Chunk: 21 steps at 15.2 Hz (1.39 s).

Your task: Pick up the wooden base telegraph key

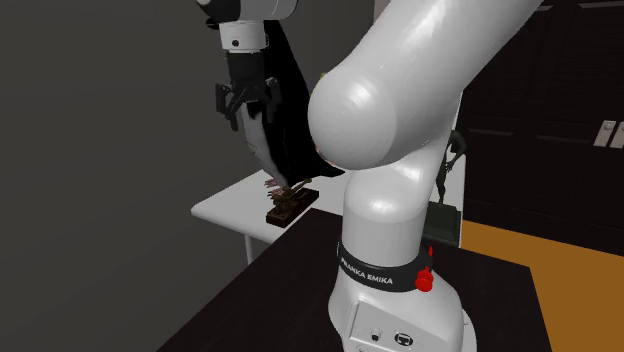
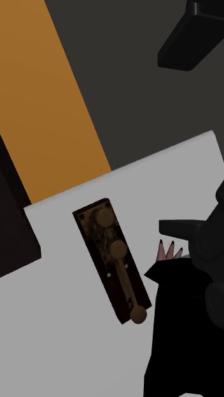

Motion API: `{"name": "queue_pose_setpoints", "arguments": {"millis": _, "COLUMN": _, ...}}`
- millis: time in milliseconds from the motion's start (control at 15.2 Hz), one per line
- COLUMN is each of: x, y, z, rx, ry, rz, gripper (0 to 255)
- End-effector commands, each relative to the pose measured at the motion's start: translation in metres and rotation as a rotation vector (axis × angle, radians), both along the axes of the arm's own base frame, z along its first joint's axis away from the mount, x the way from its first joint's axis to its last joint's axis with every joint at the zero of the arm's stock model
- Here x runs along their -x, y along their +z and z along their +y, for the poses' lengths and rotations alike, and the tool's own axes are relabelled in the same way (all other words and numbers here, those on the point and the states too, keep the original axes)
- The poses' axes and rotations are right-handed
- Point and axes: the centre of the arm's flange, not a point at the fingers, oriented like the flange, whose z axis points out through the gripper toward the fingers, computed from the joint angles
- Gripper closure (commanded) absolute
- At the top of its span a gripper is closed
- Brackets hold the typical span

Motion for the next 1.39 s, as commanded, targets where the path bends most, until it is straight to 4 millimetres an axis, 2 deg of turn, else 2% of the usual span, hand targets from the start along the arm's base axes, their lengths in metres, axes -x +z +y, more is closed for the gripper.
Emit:
{"name": "queue_pose_setpoints", "arguments": {"millis": 0, "x": 0.000, "y": -0.022, "z": -0.014, "rx": 0.007, "ry": -0.022, "rz": -0.002, "gripper": 0}}
{"name": "queue_pose_setpoints", "arguments": {"millis": 924, "x": -0.001, "y": -0.174, "z": -0.113, "rx": 0.050, "ry": -0.177, "rz": 0.002, "gripper": 0}}
{"name": "queue_pose_setpoints", "arguments": {"millis": 1320, "x": -0.001, "y": -0.206, "z": -0.113, "rx": 0.050, "ry": -0.177, "rz": 0.002, "gripper": 0}}
